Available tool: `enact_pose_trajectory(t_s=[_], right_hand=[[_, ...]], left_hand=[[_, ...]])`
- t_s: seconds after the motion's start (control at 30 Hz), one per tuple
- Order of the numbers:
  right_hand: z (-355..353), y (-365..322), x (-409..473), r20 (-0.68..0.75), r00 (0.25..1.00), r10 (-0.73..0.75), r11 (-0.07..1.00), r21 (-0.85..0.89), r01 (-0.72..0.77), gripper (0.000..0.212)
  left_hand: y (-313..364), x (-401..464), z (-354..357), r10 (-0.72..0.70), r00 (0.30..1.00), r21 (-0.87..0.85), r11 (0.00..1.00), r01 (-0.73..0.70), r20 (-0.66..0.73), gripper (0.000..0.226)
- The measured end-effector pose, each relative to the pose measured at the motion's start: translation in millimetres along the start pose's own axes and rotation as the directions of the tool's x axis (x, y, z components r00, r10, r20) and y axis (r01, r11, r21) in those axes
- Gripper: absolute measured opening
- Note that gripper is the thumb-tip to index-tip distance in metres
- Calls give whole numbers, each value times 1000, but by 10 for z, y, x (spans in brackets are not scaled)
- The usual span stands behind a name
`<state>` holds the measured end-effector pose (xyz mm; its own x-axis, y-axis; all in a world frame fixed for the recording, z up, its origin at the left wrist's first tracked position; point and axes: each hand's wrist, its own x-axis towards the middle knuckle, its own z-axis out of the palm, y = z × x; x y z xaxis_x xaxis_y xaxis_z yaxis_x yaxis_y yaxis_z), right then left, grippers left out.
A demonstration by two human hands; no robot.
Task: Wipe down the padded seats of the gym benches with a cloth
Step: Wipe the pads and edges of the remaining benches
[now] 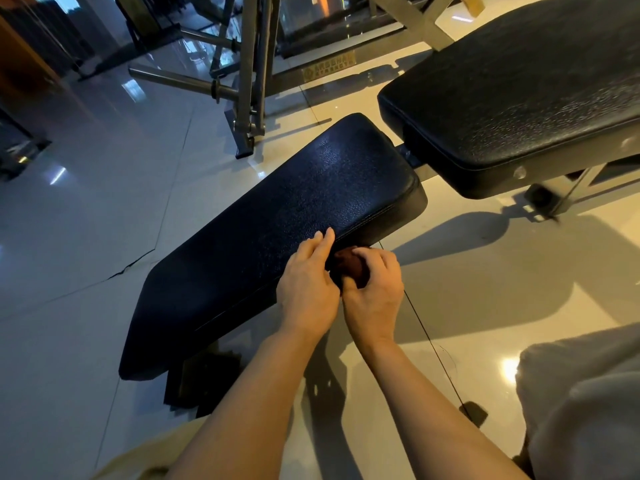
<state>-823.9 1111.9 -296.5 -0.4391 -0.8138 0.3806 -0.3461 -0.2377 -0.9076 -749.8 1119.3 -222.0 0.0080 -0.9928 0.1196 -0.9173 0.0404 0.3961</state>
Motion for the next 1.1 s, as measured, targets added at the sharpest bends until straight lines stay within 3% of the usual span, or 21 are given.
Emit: enact_pose_trajectory(t_s=[0.2,0.27,0.43,0.5,0.67,0.73,0.9,1.1], right_hand=[[-240,5,352,-327,938,116,992,-17,-129,30],[-194,-10,314,-281,955,98,992,-49,-116,31],[-31,-26,-12,34,998,53,997,-60,-50,29],[-92,-65,61,-9,999,45,998,-41,-45,30],[-273,-196,408,-328,942,72,997,-9,-79,34],[-232,-222,369,-319,946,54,998,-10,-60,33],[-129,-205,137,-87,996,-24,1000,-16,23,29],[-482,-216,622,-333,941,60,998,16,-58,25]], left_hand=[[22,-21,6,-7,1000,-27,1000,6,-14,68],[23,-24,9,-9,1000,-22,1000,9,-20,68],[32,-16,28,-9,999,-9,1000,9,-36,64],[49,-24,33,-16,999,-18,1000,15,-47,63],[76,-43,53,-29,998,-48,999,26,-58,65],[77,-41,61,-30,998,-46,999,27,-60,65],[96,-33,66,-58,997,-54,997,55,-58,59],[274,-41,17,-33,985,-293,956,-18,-168,43]])
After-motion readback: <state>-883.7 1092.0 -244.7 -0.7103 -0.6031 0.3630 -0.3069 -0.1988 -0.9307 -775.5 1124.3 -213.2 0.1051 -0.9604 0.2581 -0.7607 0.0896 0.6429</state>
